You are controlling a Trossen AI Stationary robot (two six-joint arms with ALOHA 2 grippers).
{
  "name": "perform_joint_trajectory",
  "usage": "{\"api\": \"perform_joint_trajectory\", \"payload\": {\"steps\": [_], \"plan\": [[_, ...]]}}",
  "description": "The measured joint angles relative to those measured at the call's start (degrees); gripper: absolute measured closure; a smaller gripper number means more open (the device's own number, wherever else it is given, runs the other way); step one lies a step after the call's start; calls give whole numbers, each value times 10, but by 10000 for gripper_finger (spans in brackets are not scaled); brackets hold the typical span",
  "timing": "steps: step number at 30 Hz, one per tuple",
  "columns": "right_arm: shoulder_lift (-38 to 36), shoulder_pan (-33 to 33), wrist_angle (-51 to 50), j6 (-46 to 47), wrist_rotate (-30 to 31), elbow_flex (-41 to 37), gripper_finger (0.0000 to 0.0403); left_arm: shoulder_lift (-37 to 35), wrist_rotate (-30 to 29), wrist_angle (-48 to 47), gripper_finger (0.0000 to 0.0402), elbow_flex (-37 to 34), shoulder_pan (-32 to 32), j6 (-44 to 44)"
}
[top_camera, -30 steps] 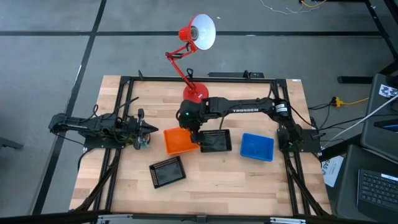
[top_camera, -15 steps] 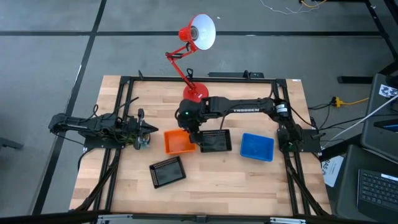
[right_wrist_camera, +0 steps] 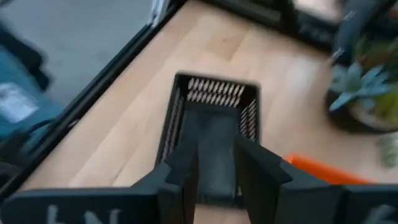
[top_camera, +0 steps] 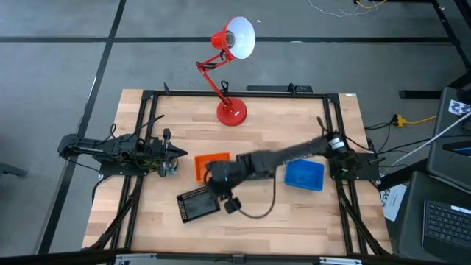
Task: Stack baskets by color
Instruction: Stack the left black bin on the right black bins
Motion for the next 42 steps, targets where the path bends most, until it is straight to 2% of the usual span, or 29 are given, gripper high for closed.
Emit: {"api": "perform_joint_trajectory", "payload": {"steps": [2,4,8,13,19,30,35,42], "plan": [[4,23,43,1,43,-12,303,0,0,0,400,0,0,0],[18,39,71,14,61,-14,303,0,0,0,400,0,0,0],[59,50,97,51,55,-15,302,0,0,1,400,0,0,-1],[109,47,91,73,58,7,306,0,0,2,400,0,0,-4],[133,55,78,90,56,24,307,0,0,1,400,0,0,-4],[137,73,36,122,57,25,307,0,0,1,400,0,0,-4],[150,72,7,139,78,23,307,0,0,1,400,0,0,-4],[151,75,14,144,77,40,307,0,1,0,400,0,0,-4]]}}
